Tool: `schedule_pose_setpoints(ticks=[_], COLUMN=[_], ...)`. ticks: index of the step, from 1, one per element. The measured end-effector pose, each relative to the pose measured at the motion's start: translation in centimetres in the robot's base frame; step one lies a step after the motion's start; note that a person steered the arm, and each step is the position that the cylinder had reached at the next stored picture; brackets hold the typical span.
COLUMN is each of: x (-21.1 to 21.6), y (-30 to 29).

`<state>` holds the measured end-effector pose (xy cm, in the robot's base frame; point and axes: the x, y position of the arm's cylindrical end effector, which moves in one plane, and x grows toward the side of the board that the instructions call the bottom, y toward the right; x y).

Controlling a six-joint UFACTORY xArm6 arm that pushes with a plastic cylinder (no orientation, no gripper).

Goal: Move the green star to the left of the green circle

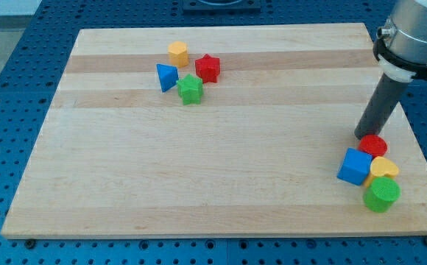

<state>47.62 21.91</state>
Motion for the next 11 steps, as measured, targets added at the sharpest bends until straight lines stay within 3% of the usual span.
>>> schedule_pose_setpoints(ticks=[1,2,3,4,5,6,7,8,9,11], x=[-0.2,0.9,2.5,1.5,-6.9,-11.2,-11.3,-12.6,-14.5,-14.2], y=[-1.8,-8.4,-17.5,-27.2,-31.6,-34.8,-38.7,-40.5,-36.1,-27.3])
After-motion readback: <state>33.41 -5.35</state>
